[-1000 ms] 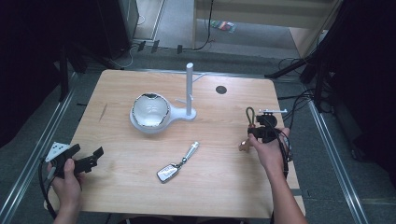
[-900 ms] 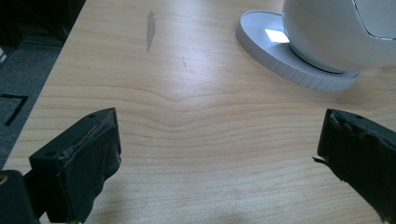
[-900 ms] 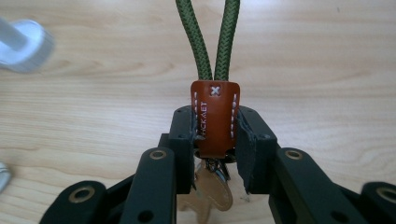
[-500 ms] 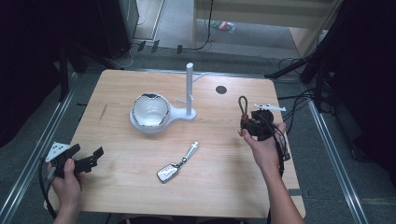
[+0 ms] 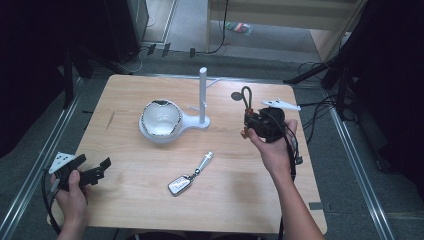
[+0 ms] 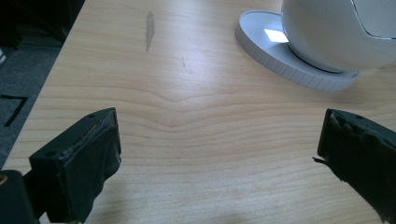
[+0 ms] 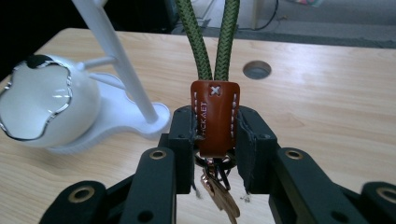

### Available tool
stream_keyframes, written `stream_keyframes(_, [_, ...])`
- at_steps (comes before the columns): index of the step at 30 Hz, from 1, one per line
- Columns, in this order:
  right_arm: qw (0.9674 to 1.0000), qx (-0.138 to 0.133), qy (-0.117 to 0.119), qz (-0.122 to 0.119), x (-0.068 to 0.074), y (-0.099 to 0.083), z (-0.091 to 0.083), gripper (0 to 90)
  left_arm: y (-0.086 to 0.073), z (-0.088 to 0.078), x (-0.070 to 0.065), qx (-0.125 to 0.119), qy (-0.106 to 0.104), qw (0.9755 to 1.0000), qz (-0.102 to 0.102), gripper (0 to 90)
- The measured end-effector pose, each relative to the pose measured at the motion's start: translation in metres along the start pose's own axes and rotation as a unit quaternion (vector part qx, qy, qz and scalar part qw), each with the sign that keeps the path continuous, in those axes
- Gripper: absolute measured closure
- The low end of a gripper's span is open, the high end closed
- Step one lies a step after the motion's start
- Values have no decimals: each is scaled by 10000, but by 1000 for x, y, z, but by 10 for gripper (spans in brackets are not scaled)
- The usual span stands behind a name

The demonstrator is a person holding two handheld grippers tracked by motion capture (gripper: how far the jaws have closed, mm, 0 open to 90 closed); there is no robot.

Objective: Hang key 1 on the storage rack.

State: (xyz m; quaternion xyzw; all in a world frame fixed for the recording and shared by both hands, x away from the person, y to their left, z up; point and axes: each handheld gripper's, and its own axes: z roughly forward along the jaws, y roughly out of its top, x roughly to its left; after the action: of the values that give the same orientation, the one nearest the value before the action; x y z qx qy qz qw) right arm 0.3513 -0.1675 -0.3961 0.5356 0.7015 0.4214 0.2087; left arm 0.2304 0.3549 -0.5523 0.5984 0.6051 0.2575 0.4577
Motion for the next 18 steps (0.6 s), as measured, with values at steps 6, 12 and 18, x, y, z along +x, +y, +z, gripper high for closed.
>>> stream_keyframes(6, [9996,-134,241,-83,11,9,7,708,0,0,0,1,-7,10000,-2,0])
stream_keyframes(12, [9991,-212,357,-76,17,15,15,708,0,0,0,4,-11,10000,-2,0])
stream_keyframes(18, [9988,-238,402,-115,20,16,22,707,0,0,0,3,-12,10000,-3,0])
